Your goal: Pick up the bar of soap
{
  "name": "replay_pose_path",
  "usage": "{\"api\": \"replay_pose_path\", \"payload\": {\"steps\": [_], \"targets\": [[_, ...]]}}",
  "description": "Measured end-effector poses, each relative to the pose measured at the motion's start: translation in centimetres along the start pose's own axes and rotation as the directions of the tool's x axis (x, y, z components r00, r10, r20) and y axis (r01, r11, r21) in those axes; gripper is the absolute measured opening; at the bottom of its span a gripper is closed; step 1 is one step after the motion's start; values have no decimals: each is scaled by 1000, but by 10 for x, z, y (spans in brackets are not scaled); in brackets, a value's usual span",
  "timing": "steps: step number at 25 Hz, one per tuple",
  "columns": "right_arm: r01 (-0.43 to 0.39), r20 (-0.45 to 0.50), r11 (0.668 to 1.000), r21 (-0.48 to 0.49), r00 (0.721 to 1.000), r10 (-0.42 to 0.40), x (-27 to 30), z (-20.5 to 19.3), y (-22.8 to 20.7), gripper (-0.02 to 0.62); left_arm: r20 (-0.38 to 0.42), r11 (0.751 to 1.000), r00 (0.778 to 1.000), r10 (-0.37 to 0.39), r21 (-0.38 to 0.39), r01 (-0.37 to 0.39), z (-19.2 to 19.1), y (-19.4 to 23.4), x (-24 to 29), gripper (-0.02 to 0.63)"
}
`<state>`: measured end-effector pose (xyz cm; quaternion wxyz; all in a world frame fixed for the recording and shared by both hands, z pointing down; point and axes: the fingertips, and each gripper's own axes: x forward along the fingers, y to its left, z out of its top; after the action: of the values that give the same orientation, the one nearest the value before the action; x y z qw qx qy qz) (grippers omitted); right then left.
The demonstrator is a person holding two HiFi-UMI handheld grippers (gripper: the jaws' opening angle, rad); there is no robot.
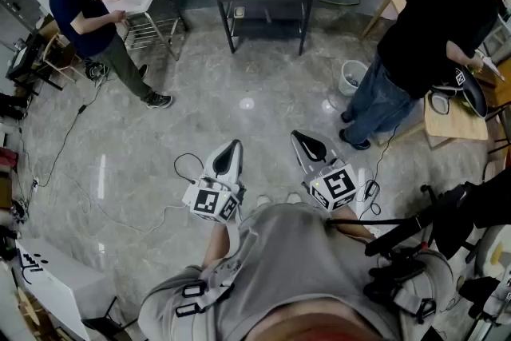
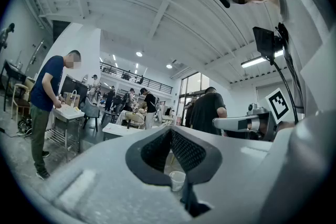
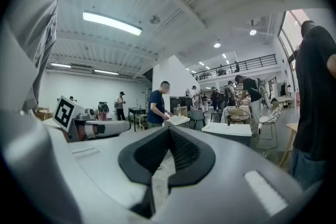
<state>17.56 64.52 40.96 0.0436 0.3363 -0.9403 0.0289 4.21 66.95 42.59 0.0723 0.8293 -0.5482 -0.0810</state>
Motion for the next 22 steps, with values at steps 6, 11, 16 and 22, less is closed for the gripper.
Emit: {"api": "replay_pose_path", "payload": {"steps": [6, 11, 16, 22], "targets": [[21, 2, 1000, -9, 1000, -21, 12, 7, 8, 1, -4, 999, 999, -45, 10, 45, 6, 10, 1, -3], [21, -119, 999, 31, 993, -17, 15, -26, 10, 2, -22, 998, 997, -70, -5, 70, -4, 10, 1, -3], [78, -154, 994, 82, 986, -65, -3, -45, -2, 2, -27, 997, 997, -76, -10, 76, -10, 6, 1, -3], [105, -142, 992, 75, 985, -94, -5, -42, -11, 2, -6, 997, 998, -69, -22, 69, -5, 10, 4, -3]]}}
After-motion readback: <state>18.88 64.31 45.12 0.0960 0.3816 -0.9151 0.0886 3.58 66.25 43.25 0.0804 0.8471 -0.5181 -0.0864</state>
